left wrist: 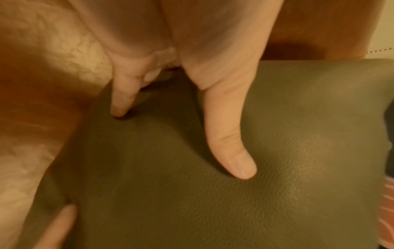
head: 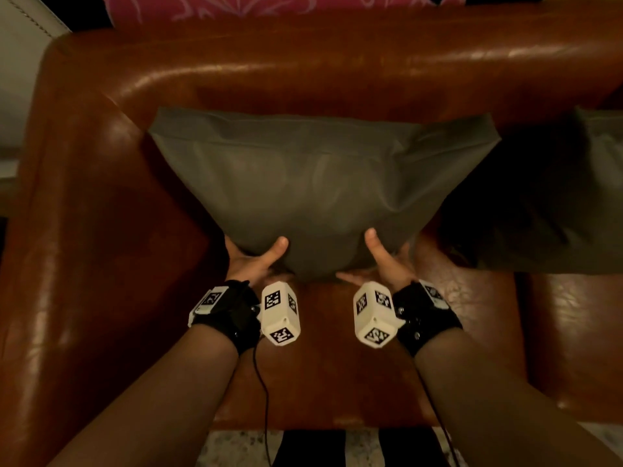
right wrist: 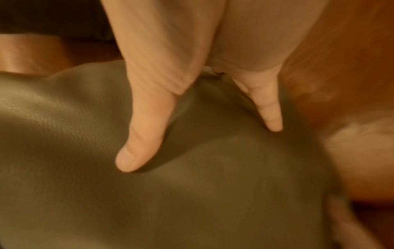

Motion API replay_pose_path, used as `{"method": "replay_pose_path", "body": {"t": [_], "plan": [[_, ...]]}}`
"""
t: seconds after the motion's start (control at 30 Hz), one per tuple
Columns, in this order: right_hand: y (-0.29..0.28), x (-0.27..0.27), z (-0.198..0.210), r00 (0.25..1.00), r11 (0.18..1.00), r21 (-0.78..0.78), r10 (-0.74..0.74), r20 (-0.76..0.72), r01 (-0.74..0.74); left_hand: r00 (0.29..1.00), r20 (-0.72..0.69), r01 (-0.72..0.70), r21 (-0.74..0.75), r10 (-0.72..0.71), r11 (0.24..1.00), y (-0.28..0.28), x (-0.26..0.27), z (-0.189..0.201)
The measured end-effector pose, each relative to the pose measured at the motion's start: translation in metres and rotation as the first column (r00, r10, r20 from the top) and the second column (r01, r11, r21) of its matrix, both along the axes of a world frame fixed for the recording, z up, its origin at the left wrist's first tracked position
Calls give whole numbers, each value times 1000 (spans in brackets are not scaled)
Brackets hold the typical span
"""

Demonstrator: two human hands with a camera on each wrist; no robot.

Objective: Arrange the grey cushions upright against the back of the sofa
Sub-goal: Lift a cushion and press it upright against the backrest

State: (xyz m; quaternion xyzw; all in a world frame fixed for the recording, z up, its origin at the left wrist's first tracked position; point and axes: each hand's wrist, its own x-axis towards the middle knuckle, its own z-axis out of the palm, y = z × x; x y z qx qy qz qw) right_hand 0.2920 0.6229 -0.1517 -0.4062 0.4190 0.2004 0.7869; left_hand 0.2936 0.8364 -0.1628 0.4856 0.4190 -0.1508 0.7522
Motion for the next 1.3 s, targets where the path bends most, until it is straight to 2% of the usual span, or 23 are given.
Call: {"method": "replay_pose_path", "body": {"t": [0.1,0.23,0.33,0.4,0.47,0.5,0.6,0.67,0.77,0.83,0.9,1.0,1.03,1.1,1.2,1.27,1.3], "plan": [[-8,18,1,994,994,-19,-105,8,105,999,-19,-29,-35,29,999,-14,11,4],[-6,20,2,998,998,1,-64,5,64,999,-42,35,22,-34,999,-10,21,2],[-11,16,-7,998,985,-169,38,-42,-45,983,-54,181,221,-173,958,6,21,4],[-20,17,-5,991,923,-362,135,-16,-131,968,-65,247,371,-240,895,20,20,3],[-31,21,-1,968,826,-536,242,60,-173,965,-52,254,418,-256,872,29,20,3],[-34,23,2,954,809,-558,283,97,-184,964,-27,253,409,-266,877,31,21,4],[-33,20,6,947,857,-478,291,138,-194,967,54,216,344,-249,914,28,20,3],[-31,8,5,938,838,-509,311,151,-196,970,89,186,323,-226,928,28,10,-1],[-31,-9,3,922,802,-558,354,158,-212,972,125,143,360,-199,922,29,-8,-1],[-33,-10,2,924,831,-522,332,188,-193,968,153,127,391,-201,912,27,-10,-2],[-36,6,-5,926,823,-523,345,152,-221,961,171,130,418,-218,899,25,-4,-5],[-46,26,-20,896,787,-559,413,162,-261,949,175,151,481,-263,864,25,13,-12],[-44,31,-24,911,796,-526,403,90,-301,946,161,171,492,-283,853,25,17,-13],[-48,32,-36,901,798,-487,431,49,-356,941,140,199,508,-308,838,26,20,-13],[-54,21,-45,894,747,-587,441,85,-313,951,116,195,491,-286,849,25,11,-13],[-47,3,-24,903,730,-617,424,69,-295,962,79,190,492,-261,850,26,-5,-16],[-40,-4,-12,916,756,-598,391,87,-266,967,62,189,477,-247,858,24,-12,-15]]}}
